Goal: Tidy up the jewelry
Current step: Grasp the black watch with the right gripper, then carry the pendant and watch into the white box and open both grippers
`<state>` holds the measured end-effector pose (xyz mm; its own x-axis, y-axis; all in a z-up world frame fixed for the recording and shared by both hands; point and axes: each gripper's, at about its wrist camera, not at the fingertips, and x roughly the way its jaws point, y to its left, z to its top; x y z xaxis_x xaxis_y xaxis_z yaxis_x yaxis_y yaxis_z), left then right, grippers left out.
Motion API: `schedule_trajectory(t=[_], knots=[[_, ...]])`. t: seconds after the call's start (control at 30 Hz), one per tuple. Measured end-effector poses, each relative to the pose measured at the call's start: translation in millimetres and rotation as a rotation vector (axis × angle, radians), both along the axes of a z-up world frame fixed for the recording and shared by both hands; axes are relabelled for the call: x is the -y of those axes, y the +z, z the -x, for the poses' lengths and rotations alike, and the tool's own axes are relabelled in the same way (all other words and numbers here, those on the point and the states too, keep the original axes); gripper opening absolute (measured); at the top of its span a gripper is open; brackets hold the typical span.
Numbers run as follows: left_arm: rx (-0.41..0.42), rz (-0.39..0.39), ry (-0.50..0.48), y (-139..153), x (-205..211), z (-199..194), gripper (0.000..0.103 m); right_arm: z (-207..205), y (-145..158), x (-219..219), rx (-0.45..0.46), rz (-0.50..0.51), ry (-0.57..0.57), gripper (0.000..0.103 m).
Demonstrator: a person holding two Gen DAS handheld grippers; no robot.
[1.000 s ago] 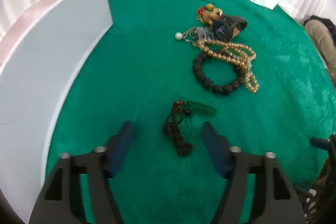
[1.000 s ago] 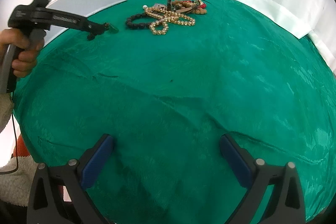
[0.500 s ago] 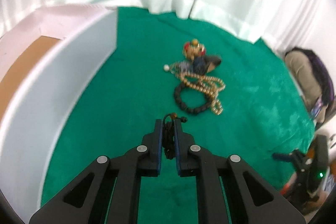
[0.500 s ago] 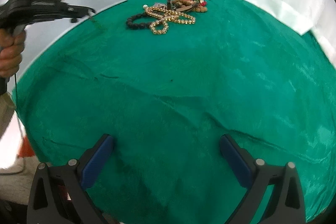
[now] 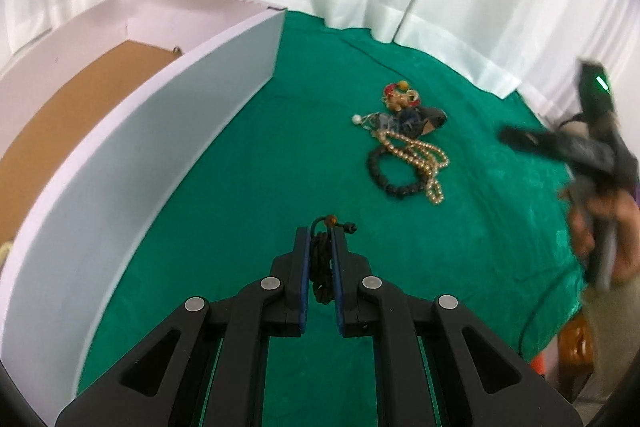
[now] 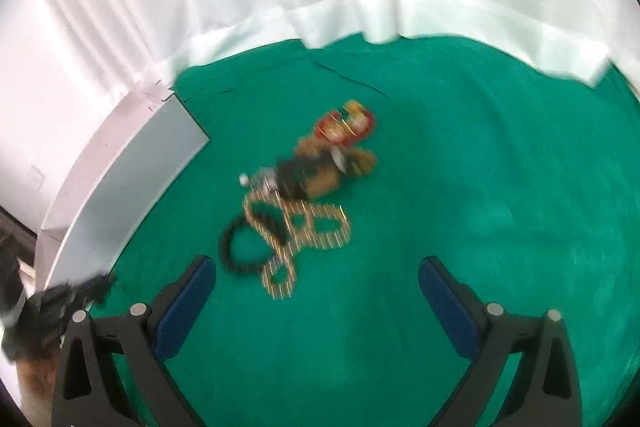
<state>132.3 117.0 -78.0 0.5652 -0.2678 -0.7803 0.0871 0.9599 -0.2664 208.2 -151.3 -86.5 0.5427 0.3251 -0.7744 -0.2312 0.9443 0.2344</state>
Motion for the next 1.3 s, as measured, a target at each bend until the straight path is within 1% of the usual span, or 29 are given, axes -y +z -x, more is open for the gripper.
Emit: schedule_trajectory(t=[0.03,0.1,0.13,0.17,0.2,0.3,0.37,0.43,0.47,0.53,0.57,0.6,0.63,0.67,0.7,0.77,0.87,1.03,1.17,1.23,1.3], knots=[[-0.002,0.004,0.004,-1,-2,1,0.008,-17,-2,-13,0.007,0.017,0.026,0.103],[-0.002,0.011,0.012,-1,-5,5,0.008,-40,-12,-22,-0.025,0.006,-0.007,0.103],[-0.003,0.013,0.015,-1,-6,7,0.008,-51,-19,-23,-0.059,-0.035,-0.029,0.103],[-0.002,0.013,0.017,-1,-7,9,0.009,-64,-29,-22,-0.112,-0.108,-0.062,0.103],[-0.003,0.011,0.018,-2,-8,10,0.009,-73,-37,-21,-0.147,-0.153,-0.104,0.103],[-0.009,0.011,0.02,-4,-9,11,0.009,-90,-51,-17,-0.178,-0.246,-0.219,0.103],[-0.013,0.008,0.023,-6,-9,11,0.009,-95,-56,-15,-0.191,-0.286,-0.274,0.103],[-0.02,0.009,0.022,-9,-10,11,0.009,-100,-65,-14,-0.236,-0.324,-0.316,0.094],[-0.023,0.01,0.022,-10,-10,10,0.009,-103,-70,-16,-0.266,-0.342,-0.322,0.083],[-0.028,0.012,0.023,-12,-10,10,0.009,-104,-72,-19,-0.286,-0.331,-0.325,0.058],[-0.028,0.012,0.024,-12,-10,10,0.009,-106,-70,-21,-0.273,-0.313,-0.326,0.051],[-0.028,0.013,0.025,-12,-11,11,0.009,-105,-67,-22,-0.258,-0.299,-0.323,0.032],[-0.027,0.015,0.025,-12,-12,12,0.009,-101,-60,-23,-0.228,-0.297,-0.302,0.027],[-0.026,0.016,0.026,-11,-12,12,0.009,-99,-55,-24,-0.217,-0.276,-0.288,0.018],[-0.025,0.015,0.027,-10,-11,12,0.009,-98,-50,-25,-0.206,-0.254,-0.271,0.006],[-0.023,0.013,0.027,-8,-10,12,0.009,-90,-39,-28,-0.183,-0.219,-0.221,0.005],[-0.015,0.017,0.03,-1,-10,14,0.009,-76,-22,-30,-0.17,-0.211,-0.142,0.006],[0.018,0.049,0.033,30,-17,23,0.009,-49,17,-50,-0.152,-0.213,0.022,0.005],[0.072,0.076,0.057,68,-36,34,0.009,-22,63,-100,-0.102,-0.205,0.201,0.005],[0.11,0.086,0.095,91,-55,41,0.009,-10,87,-135,-0.063,-0.206,0.303,0.005],[0.143,0.086,0.146,112,-79,47,0.009,-1,103,-169,-0.034,-0.209,0.388,0.005]])
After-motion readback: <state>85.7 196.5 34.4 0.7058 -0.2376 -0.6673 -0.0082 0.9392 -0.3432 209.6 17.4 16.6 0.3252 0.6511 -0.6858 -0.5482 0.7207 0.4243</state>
